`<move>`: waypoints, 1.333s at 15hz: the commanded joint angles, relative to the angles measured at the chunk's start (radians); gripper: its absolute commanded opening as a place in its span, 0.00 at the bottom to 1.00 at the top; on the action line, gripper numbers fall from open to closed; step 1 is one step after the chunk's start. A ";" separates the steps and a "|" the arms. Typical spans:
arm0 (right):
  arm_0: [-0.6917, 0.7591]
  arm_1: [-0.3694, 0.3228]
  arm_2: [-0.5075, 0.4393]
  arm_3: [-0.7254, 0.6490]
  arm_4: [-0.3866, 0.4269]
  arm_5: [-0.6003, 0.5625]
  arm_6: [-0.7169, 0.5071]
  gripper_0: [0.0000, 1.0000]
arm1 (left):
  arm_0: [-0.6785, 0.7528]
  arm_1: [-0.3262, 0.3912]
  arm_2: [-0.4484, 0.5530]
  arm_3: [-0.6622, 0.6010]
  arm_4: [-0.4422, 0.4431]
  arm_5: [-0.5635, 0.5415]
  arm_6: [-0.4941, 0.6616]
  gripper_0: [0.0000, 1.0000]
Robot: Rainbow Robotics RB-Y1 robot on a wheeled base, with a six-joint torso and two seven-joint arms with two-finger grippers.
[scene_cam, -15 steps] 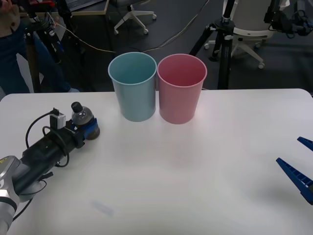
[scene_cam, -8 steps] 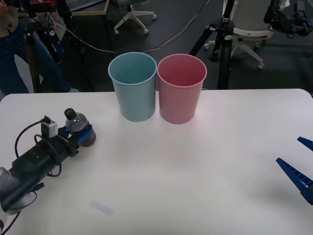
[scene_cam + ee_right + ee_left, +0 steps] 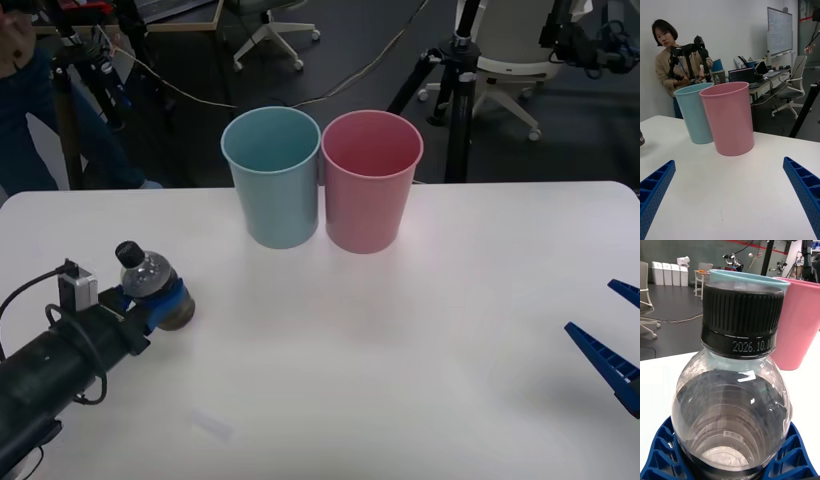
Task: Grasp the object on the table and drop it into the matching bin: aluminum can to the light blue bin, PET bottle to the pink bin.
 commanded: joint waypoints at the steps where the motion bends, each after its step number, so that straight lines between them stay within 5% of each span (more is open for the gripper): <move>1: 0.000 0.000 0.000 0.000 0.000 0.000 0.000 1.00 | 0.057 0.030 -0.008 -0.117 0.002 0.016 0.035 0.00; 9: 0.000 0.000 0.000 0.000 0.000 0.000 0.000 1.00 | 0.080 0.097 -0.017 -0.270 0.002 0.041 0.098 0.00; 20: 0.000 0.000 0.000 0.000 0.000 0.000 0.000 1.00 | 0.099 0.372 -0.025 -0.638 -0.130 0.194 0.563 0.00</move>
